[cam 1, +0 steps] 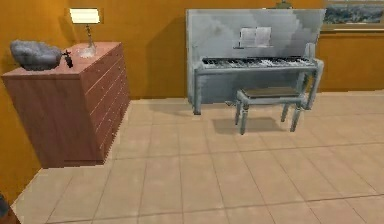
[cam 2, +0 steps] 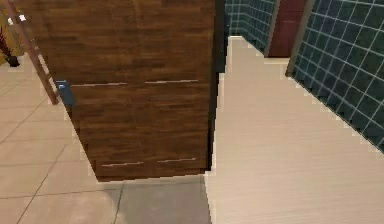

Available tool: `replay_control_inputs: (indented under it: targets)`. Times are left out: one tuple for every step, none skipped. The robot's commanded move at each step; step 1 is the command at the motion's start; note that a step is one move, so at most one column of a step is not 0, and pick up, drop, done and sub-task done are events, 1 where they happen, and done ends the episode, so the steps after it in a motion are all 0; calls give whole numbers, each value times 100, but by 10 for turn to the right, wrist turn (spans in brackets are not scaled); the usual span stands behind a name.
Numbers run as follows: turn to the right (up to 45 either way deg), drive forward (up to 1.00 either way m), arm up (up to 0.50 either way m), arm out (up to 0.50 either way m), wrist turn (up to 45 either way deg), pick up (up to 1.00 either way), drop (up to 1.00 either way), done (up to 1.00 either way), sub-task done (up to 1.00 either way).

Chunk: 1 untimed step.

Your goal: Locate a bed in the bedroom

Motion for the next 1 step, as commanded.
replay_control_inputs:
  targets:
    - [210, 0, 0, 0, 0, 0, 0, 0, 0]
